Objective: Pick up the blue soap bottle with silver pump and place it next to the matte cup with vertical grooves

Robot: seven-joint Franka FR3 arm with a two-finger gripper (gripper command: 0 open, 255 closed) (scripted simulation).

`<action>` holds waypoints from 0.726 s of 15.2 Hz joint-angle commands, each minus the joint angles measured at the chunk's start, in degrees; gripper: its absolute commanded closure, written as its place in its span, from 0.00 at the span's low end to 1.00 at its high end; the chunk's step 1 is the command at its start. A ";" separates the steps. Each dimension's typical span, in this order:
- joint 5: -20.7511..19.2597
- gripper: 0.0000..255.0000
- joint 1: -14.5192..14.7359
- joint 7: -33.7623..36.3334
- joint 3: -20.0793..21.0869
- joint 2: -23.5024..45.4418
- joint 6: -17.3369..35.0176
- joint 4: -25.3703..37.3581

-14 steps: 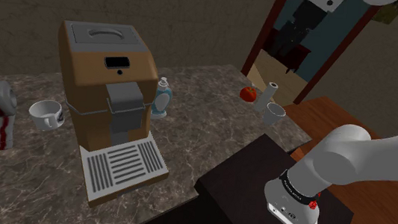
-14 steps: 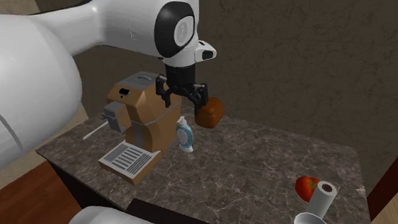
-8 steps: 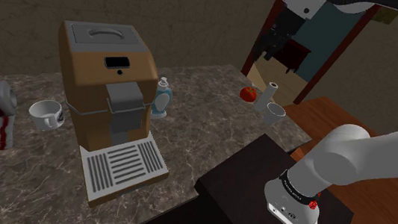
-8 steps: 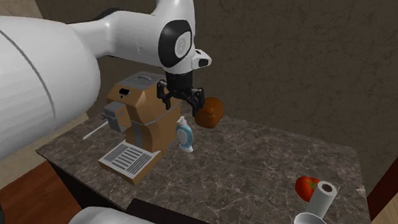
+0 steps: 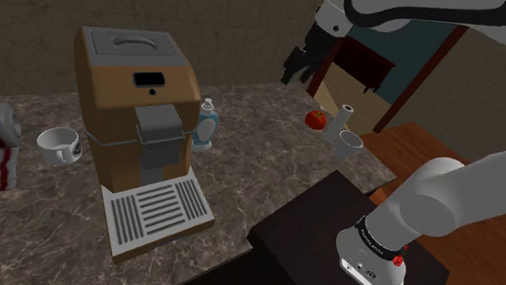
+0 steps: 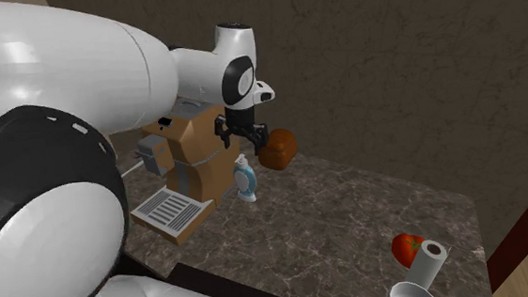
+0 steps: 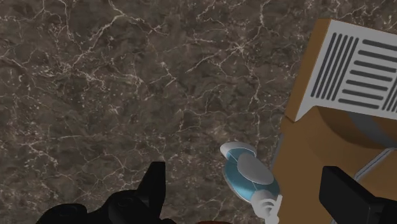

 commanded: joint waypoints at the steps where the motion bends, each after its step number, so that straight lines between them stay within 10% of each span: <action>1: 0.17 0.00 0.46 1.11 1.17 3.77 3.25 0.79; 11: -2.03 0.00 1.83 6.05 4.91 24.61 15.29 10.16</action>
